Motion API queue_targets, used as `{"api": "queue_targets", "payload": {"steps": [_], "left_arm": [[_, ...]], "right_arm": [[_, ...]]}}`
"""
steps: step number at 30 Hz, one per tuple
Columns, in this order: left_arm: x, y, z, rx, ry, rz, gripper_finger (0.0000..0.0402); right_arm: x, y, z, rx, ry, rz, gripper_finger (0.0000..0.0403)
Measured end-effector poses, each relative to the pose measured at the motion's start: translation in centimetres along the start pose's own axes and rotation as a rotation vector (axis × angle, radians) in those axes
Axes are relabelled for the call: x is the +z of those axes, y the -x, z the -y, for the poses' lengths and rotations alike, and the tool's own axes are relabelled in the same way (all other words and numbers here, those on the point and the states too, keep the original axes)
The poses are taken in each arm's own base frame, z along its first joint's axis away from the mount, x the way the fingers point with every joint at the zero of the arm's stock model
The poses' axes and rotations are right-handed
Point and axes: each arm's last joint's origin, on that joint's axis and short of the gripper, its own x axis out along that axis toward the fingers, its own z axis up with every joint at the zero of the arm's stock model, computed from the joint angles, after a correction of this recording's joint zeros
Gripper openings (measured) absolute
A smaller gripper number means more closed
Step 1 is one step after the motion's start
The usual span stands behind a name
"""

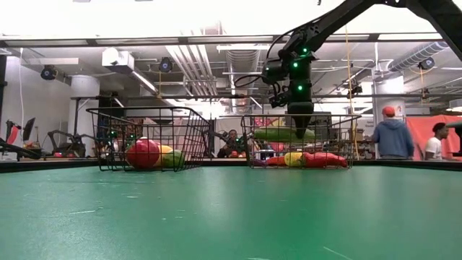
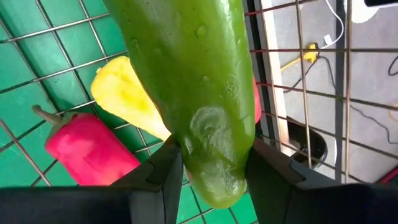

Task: Sort produce into baskets
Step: Put the cucumber into the gold wire basket, then put the apple into the black wire basket

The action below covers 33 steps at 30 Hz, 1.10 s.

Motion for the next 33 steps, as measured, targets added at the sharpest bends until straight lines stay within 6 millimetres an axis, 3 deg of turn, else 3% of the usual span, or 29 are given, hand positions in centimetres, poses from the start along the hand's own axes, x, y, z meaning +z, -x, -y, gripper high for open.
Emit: {"api": "queue_targets", "payload": {"steps": [20, 33], "left_arm": [[0.0, 0.0, 0.0, 0.0, 0.0, 0.0, 0.027], [0.0, 0.0, 0.0, -0.001, 0.0, -0.001, 0.027]], "right_arm": [[-0.8, -1.2, -0.5, 0.013, 0.03, -0.051, 0.0139], [-0.7, -1.0, -0.3, -0.02, -0.03, -0.038, 0.0234]]}}
